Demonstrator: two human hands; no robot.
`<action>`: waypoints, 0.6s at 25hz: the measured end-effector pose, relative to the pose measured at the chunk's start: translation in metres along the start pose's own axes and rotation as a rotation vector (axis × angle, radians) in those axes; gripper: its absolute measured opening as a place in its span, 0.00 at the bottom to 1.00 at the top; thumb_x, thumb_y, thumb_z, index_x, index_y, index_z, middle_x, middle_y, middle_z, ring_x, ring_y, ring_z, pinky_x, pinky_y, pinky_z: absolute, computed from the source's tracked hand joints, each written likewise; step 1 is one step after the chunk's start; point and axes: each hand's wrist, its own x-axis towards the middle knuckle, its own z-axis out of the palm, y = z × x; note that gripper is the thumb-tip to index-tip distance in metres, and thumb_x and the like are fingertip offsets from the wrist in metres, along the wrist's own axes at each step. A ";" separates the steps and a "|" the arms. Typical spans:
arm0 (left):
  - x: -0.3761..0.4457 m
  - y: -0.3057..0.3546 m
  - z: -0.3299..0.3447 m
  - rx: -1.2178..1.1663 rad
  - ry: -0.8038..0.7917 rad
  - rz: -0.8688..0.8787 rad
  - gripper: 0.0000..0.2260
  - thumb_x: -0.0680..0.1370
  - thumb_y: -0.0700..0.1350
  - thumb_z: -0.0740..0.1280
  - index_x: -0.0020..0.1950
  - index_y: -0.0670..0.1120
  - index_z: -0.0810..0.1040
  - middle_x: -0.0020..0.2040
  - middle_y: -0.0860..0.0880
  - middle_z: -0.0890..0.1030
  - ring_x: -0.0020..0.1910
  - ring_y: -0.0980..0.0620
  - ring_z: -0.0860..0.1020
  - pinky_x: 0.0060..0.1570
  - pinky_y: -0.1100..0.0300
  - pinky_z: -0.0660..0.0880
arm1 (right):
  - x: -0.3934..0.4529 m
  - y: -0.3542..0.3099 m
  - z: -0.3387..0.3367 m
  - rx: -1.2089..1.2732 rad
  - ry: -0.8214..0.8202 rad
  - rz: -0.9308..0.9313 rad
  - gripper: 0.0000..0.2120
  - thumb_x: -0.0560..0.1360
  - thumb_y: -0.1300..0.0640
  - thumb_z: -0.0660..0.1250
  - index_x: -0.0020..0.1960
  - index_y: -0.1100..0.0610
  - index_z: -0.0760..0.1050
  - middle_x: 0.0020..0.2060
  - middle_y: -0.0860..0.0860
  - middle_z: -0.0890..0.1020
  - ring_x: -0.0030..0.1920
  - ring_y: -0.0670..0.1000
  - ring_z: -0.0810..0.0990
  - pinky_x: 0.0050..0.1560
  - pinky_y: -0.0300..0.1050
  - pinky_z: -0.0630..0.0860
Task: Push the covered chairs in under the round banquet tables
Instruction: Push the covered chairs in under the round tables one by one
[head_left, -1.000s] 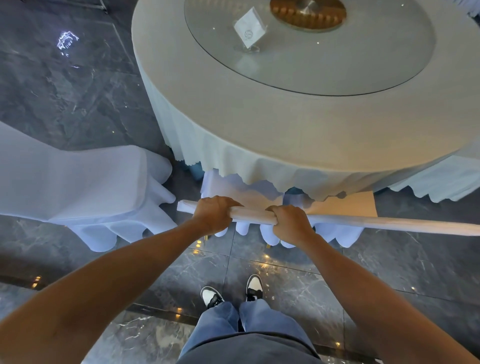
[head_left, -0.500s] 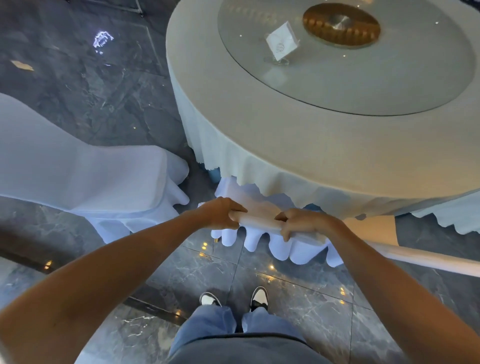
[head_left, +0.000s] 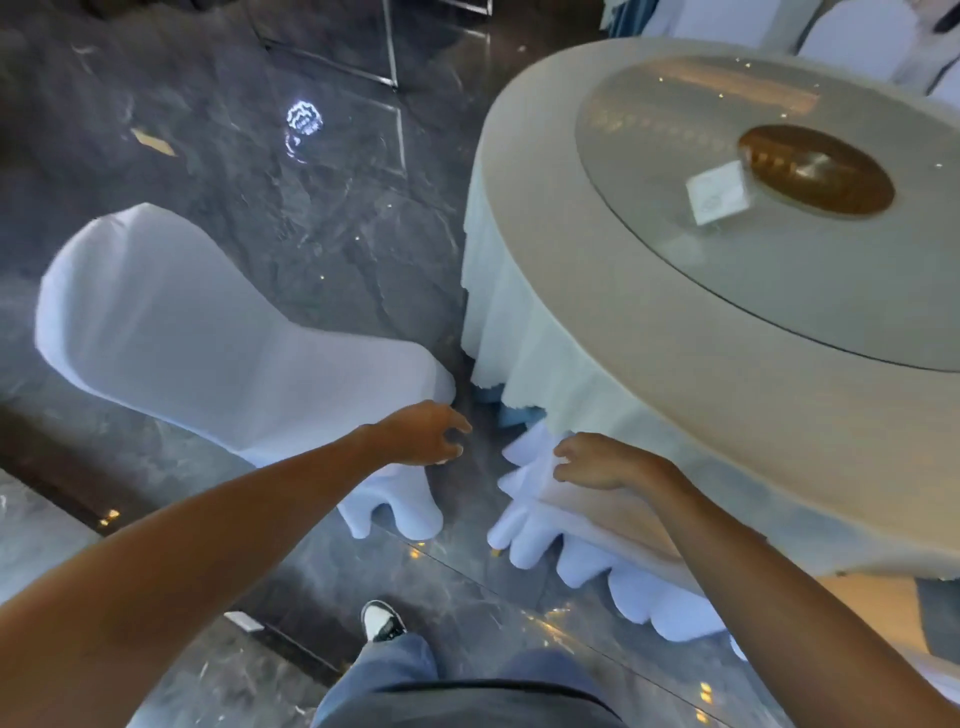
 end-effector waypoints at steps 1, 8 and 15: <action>-0.004 -0.023 -0.012 -0.003 0.019 -0.015 0.19 0.80 0.51 0.66 0.71 0.53 0.73 0.69 0.49 0.74 0.67 0.48 0.71 0.65 0.56 0.65 | 0.011 -0.021 0.000 -0.006 0.012 0.005 0.22 0.77 0.51 0.61 0.68 0.61 0.72 0.67 0.54 0.74 0.67 0.56 0.73 0.65 0.50 0.70; -0.005 -0.169 -0.102 0.107 0.148 -0.008 0.24 0.80 0.56 0.65 0.76 0.54 0.67 0.78 0.51 0.64 0.76 0.49 0.61 0.75 0.51 0.55 | 0.094 -0.171 -0.019 -0.013 0.068 -0.071 0.32 0.73 0.46 0.60 0.75 0.55 0.63 0.72 0.54 0.70 0.68 0.57 0.71 0.67 0.55 0.69; 0.023 -0.269 -0.208 0.271 0.290 0.041 0.32 0.78 0.61 0.66 0.78 0.54 0.62 0.80 0.51 0.56 0.80 0.48 0.49 0.76 0.42 0.47 | 0.195 -0.290 -0.080 0.011 0.258 -0.177 0.29 0.77 0.46 0.64 0.73 0.59 0.64 0.72 0.59 0.66 0.71 0.59 0.67 0.68 0.54 0.68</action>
